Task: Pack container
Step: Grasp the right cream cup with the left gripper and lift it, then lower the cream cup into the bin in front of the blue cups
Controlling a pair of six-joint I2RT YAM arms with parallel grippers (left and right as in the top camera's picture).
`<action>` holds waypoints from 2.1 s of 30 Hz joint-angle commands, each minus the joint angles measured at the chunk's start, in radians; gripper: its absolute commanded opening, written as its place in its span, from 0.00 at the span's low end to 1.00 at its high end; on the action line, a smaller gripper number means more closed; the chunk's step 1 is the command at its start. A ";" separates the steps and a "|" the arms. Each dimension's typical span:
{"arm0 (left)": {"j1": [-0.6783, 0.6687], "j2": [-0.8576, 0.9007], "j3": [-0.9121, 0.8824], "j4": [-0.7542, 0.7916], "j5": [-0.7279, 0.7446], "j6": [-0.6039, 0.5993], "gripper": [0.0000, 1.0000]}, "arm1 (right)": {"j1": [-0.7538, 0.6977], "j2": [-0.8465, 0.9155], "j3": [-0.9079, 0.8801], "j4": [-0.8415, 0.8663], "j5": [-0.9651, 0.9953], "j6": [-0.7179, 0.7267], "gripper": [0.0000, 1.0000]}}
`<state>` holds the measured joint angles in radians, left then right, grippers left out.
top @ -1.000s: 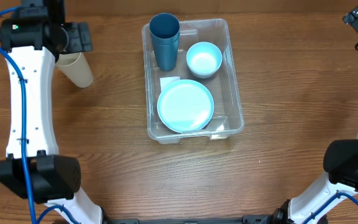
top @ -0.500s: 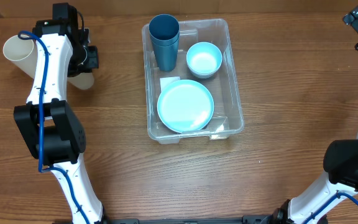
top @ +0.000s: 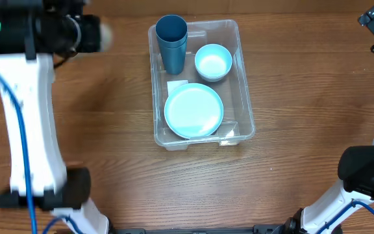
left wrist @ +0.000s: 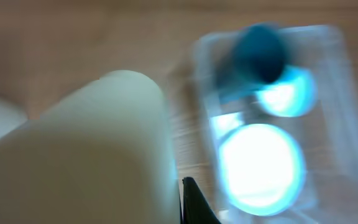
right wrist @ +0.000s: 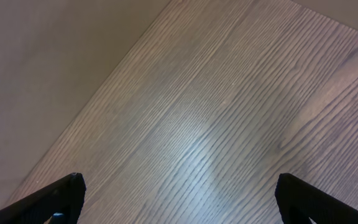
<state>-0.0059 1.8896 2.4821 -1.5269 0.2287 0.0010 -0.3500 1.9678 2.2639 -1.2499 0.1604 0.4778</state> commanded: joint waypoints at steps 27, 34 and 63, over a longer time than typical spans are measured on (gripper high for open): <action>-0.465 0.368 -0.001 -0.009 -0.319 -0.112 0.15 | 0.002 -0.017 0.015 0.002 0.004 0.005 1.00; -0.465 0.368 -0.001 0.017 -0.345 -0.109 0.17 | 0.002 -0.017 0.015 0.002 0.004 0.005 1.00; -0.464 0.367 0.001 0.006 -0.466 -0.102 0.04 | 0.002 -0.017 0.015 0.002 0.004 0.005 1.00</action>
<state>-0.4717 2.2604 2.4783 -1.5150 -0.1425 -0.1020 -0.3496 1.9678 2.2639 -1.2503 0.1604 0.4782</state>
